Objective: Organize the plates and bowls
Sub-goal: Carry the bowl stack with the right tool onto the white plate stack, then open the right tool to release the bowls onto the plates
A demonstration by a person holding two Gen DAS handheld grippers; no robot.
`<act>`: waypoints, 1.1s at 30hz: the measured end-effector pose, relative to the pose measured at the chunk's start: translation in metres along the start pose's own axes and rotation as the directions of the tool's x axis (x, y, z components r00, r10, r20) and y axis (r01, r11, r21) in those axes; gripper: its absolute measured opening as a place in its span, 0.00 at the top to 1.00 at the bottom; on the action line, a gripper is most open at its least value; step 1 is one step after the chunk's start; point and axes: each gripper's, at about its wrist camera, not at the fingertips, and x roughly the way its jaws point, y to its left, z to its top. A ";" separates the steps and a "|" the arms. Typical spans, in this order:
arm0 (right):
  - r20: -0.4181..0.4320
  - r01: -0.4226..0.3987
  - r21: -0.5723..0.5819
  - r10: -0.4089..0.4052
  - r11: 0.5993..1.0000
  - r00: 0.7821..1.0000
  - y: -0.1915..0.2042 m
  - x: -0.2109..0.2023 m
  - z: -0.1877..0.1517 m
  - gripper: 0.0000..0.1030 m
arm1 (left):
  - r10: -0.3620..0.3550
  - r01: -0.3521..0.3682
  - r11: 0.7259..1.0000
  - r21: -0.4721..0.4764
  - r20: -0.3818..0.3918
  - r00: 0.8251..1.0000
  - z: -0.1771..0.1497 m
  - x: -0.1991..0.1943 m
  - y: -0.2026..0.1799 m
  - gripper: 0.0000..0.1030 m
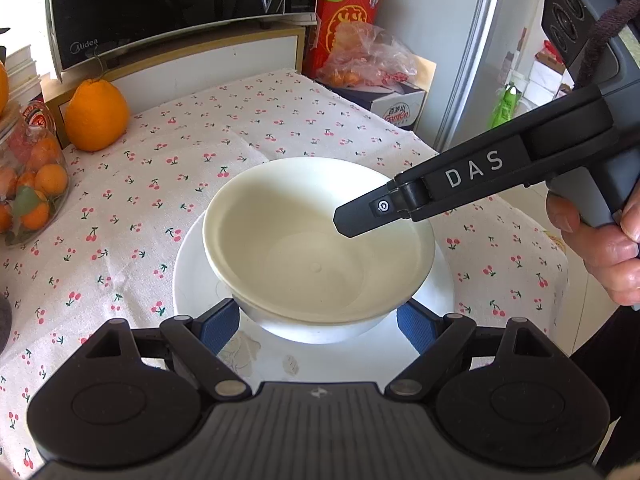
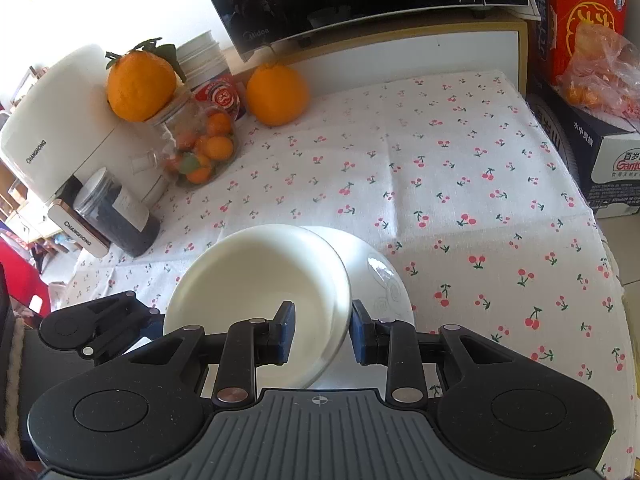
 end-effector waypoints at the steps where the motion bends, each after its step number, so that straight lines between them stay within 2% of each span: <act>1: -0.004 0.000 -0.001 0.000 1.000 1.000 0.000 0.001 0.000 0.72 | 0.000 0.000 1.000 0.004 -0.005 1.000 -0.001 0.001 0.000 0.18; 10: -0.020 -0.011 -0.006 0.011 1.000 1.000 0.003 0.001 0.001 0.70 | -0.003 0.003 1.000 0.014 -0.037 0.999 -0.002 0.004 0.001 0.17; 11: -0.028 -0.013 -0.008 0.013 1.000 1.000 0.002 0.002 0.002 0.67 | -0.002 0.003 1.000 0.019 -0.041 0.999 -0.002 0.003 0.001 0.14; 12: -0.029 -0.014 -0.005 0.014 1.000 0.999 0.002 0.001 0.003 0.58 | 0.003 -0.002 1.000 0.024 -0.041 0.999 -0.002 0.002 0.000 0.07; 13: -0.026 -0.015 -0.002 0.015 1.000 1.000 0.001 0.000 0.004 0.50 | 0.010 -0.009 0.999 0.033 -0.037 0.999 -0.002 0.001 -0.001 0.05; 18: 0.000 -0.036 0.011 0.036 0.999 0.999 -0.003 -0.008 0.009 0.33 | 0.019 -0.017 0.998 0.062 -0.041 0.999 -0.005 -0.008 -0.005 0.03; 20: 0.017 -0.035 0.016 0.034 0.999 0.999 -0.004 -0.012 0.010 0.29 | 0.029 -0.027 0.998 0.053 -0.037 0.999 -0.007 -0.015 -0.004 0.03; 24: 0.040 -0.048 0.039 0.046 0.998 0.998 -0.007 -0.025 0.012 0.25 | 0.043 -0.043 0.999 -0.011 0.006 0.999 -0.008 -0.035 -0.003 0.02; 28: 0.062 -0.049 0.029 0.047 0.998 0.997 -0.006 -0.042 0.008 0.14 | 0.124 -0.119 0.990 -0.080 0.053 0.991 -0.009 -0.058 -0.004 0.00; 30: 0.075 -0.032 0.009 0.031 0.999 0.997 -0.002 -0.051 0.006 0.13 | 0.180 -0.169 0.973 -0.159 0.055 0.982 -0.012 -0.066 0.001 0.00; 32: 0.081 -0.018 -0.009 0.018 1.000 0.997 0.002 -0.060 0.002 0.10 | 0.255 -0.238 0.935 -0.265 0.033 0.966 -0.017 -0.073 0.005 0.00; 33: 0.086 -0.011 -0.013 0.012 1.000 0.996 0.003 -0.064 -0.002 0.07 | 0.269 -0.250 0.918 -0.307 0.021 0.963 -0.020 -0.074 0.007 0.00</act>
